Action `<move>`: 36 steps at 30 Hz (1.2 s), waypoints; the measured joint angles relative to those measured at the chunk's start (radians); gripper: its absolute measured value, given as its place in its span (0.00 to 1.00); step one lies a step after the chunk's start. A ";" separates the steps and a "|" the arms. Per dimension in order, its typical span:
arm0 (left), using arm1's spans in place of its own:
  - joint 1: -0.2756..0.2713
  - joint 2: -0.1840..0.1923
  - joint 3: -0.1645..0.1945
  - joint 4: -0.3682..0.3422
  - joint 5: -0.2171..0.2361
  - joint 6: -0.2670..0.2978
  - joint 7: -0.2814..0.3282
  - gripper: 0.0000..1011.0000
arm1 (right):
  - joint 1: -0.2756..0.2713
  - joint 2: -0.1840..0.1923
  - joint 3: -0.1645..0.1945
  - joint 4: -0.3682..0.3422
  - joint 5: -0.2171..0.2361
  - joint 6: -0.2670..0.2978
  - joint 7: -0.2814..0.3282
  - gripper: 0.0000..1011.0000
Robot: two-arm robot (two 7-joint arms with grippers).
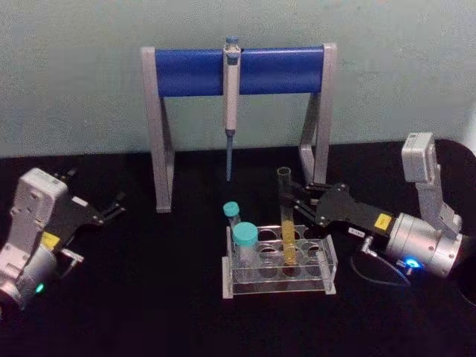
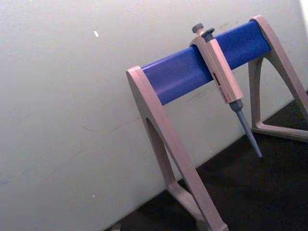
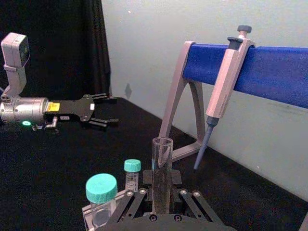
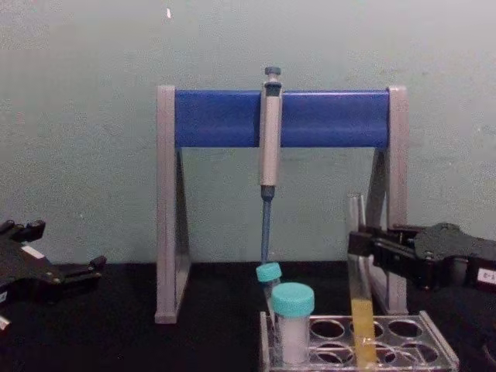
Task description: Pick up the test tube from the test tube rack, shake it, then place it back into the test tube rack.
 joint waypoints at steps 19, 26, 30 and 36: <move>0.000 0.000 0.000 0.000 0.000 0.000 0.000 0.99 | -0.001 0.001 0.000 -0.001 -0.003 0.000 -0.003 0.22; 0.000 0.000 0.000 0.000 0.000 0.000 0.000 0.99 | -0.001 0.001 0.000 -0.002 -0.002 -0.001 -0.003 0.39; 0.000 0.000 0.000 0.000 0.000 0.000 0.000 0.99 | -0.001 0.001 0.001 -0.002 -0.001 -0.001 -0.003 0.50; 0.000 0.000 0.000 0.000 0.000 0.000 0.000 0.99 | -0.001 0.001 0.001 -0.002 -0.001 -0.001 -0.003 0.71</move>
